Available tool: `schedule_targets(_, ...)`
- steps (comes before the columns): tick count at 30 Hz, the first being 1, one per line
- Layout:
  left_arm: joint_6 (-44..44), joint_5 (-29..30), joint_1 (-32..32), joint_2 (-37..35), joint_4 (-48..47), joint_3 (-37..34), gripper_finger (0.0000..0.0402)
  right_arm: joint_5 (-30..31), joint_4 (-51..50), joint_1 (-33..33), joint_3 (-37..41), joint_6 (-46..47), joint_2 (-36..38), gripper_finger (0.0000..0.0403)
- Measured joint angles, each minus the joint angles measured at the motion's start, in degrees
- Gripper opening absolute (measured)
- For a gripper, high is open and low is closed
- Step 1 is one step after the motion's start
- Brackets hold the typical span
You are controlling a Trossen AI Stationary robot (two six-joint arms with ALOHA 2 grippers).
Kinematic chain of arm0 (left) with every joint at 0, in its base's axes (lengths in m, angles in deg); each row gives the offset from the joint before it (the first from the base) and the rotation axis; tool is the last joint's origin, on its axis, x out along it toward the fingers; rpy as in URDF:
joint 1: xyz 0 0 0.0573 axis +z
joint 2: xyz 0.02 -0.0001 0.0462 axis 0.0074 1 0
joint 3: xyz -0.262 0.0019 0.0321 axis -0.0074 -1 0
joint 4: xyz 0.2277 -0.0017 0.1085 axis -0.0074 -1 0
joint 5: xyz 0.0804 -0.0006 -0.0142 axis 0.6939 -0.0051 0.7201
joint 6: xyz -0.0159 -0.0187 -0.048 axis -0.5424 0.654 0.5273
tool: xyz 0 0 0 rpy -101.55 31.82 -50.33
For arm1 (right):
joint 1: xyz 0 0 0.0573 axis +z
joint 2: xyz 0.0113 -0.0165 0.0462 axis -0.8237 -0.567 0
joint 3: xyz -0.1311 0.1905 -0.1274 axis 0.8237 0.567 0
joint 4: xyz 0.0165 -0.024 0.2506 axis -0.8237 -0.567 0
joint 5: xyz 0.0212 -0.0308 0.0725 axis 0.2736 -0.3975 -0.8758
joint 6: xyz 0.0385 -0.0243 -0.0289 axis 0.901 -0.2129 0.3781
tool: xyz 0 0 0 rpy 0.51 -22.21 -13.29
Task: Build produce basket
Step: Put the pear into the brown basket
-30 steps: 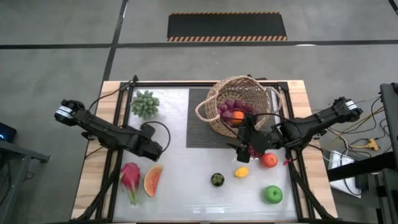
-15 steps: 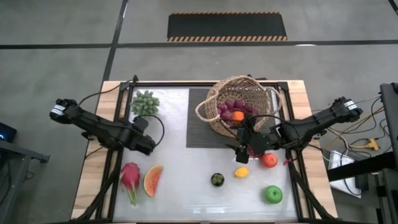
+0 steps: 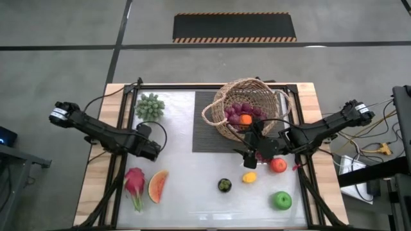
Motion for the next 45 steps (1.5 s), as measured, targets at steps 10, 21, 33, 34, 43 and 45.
schedule_targets(10, -0.03, 0.75, -0.03, 2.52, 4.51, -1.31, 0.0251, -0.02, 0.0, 0.0, 0.04, 0.02, 0.0, 0.0329)
schedule_targets(21, -2.21, 0.81, -0.56, 3.14, 6.6, 2.13, 0.0171, 0.04, -0.61, 1.63, 0.11, -1.34, 0.67, 0.0329)
schedule_targets(33, -41.07, 3.85, -0.8, 8.17, 24.68, 21.01, 0.0171, 2.22, 0.08, 3.95, 1.71, -6.66, 2.67, 0.0329)
schedule_targets(34, -44.39, 3.8, -0.81, 9.0, 25.53, 22.9, 0.0171, 2.21, 0.29, 4.27, 2.37, -7.07, 3.02, 0.0329)
schedule_targets(43, -67.89, 3.76, -0.76, 16.49, 24.91, 37.31, 0.0172, 2.81, 18.5, 9.34, 16.06, -12.95, 9.42, 0.0329)
schedule_targets(45, -72.76, 3.74, -0.47, 17.74, 24.83, 40.42, 0.0172, 2.17, 23.63, 9.59, 19.32, -17.18, 11.11, 0.0329)
